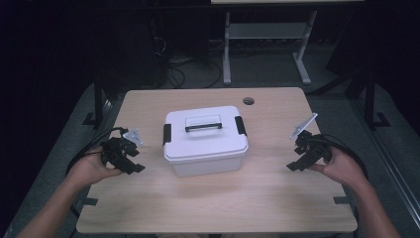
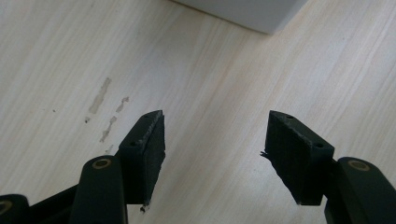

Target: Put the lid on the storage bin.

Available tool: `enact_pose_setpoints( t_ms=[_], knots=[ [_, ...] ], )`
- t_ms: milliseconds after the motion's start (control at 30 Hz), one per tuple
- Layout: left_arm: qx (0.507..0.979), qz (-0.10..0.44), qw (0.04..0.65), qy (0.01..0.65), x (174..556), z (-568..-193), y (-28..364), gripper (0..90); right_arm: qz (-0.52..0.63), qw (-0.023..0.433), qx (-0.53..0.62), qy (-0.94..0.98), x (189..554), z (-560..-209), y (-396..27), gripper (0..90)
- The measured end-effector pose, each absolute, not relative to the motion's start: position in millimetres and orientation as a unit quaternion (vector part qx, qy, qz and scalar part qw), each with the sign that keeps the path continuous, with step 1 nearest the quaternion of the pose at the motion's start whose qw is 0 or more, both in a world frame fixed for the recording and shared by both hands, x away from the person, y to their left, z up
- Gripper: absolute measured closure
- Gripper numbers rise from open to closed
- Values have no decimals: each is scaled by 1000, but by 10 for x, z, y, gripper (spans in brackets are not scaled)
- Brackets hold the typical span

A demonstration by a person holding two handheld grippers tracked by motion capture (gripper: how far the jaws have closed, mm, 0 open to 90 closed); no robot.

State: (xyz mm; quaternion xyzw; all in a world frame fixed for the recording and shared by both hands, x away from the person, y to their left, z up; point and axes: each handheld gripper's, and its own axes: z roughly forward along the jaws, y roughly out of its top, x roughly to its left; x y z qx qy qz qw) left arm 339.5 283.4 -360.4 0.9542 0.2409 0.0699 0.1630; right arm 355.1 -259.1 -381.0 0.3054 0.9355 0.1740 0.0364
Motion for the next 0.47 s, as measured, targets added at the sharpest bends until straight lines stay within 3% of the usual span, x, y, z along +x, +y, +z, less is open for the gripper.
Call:
enact_pose_setpoints(
  t_ms=[467],
  knots=[
    [952, 64, 167, 249, 3315, -3746, 2874, 357, 178, 32, 311, 933, 3495, -3866, -2632, 269]
  ],
)
